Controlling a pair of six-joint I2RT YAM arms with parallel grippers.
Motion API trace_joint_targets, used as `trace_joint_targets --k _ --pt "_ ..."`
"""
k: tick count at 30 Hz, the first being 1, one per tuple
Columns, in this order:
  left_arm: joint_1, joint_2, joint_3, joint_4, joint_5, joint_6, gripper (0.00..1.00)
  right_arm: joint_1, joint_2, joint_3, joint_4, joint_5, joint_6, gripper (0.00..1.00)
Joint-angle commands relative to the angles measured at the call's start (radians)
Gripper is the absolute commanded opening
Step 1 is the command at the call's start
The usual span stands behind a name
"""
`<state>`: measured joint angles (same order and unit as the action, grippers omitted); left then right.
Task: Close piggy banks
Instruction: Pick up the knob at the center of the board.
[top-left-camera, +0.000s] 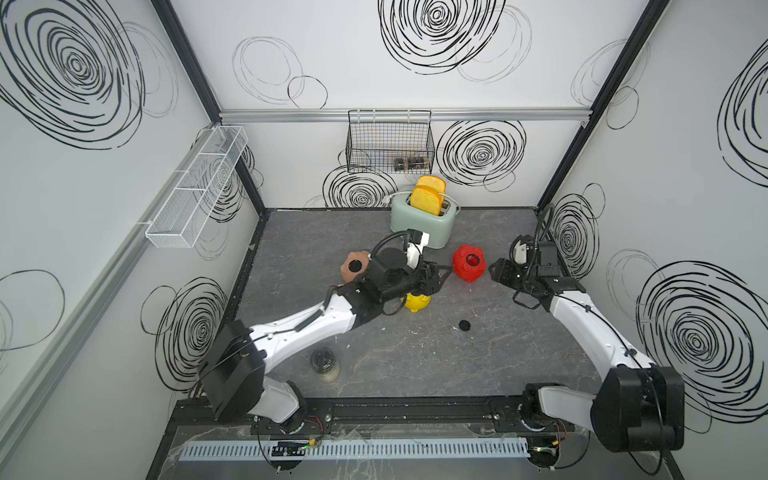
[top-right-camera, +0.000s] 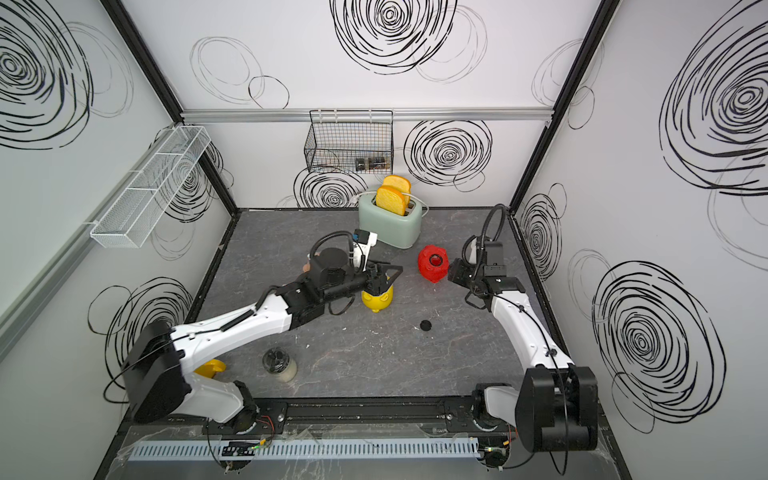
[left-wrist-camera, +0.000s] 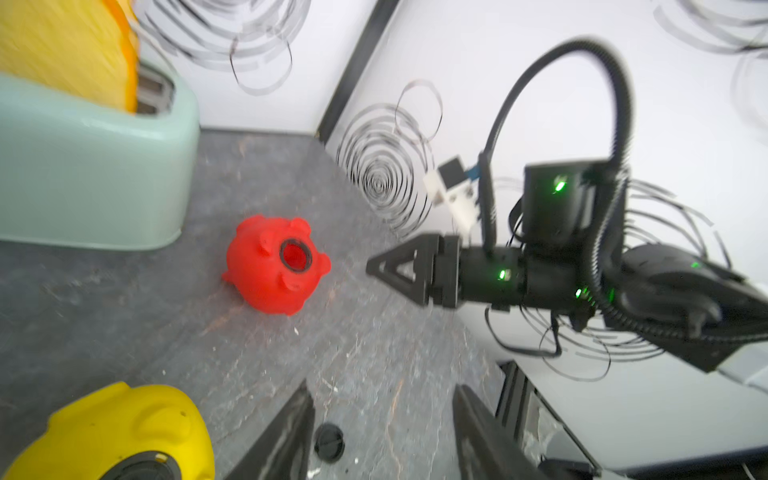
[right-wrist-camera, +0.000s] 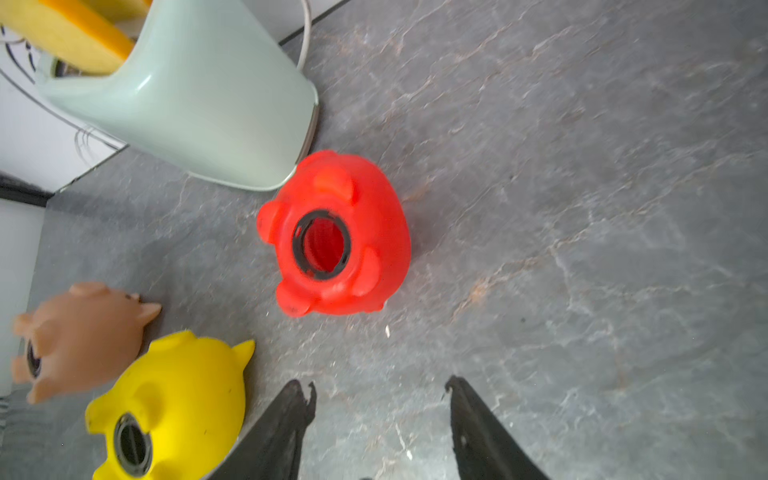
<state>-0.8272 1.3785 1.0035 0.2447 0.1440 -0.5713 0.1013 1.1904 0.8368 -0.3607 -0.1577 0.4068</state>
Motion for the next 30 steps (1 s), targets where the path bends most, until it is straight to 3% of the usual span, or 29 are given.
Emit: trace_joint_targets --k 1,7,14,21,30 --pt "-0.004 -0.146 -0.100 -0.011 -0.079 0.031 0.58 0.077 -0.059 -0.039 -0.133 0.017 -0.034 0.53" --pt "-0.033 -0.444 -0.286 -0.117 -0.120 0.014 0.59 0.288 -0.072 -0.095 -0.154 0.043 -0.009 0.37" --pt "-0.043 -0.673 -0.295 -0.363 -0.136 0.020 0.61 0.441 0.083 -0.096 -0.175 0.085 0.030 0.29" --pt "-0.043 -0.798 -0.229 -0.584 -0.170 0.079 0.62 0.477 0.170 -0.100 -0.191 0.150 0.061 0.29" --pt "-0.043 -0.876 -0.273 -0.666 -0.224 0.139 0.64 0.410 0.208 -0.125 -0.139 0.157 0.072 0.23"
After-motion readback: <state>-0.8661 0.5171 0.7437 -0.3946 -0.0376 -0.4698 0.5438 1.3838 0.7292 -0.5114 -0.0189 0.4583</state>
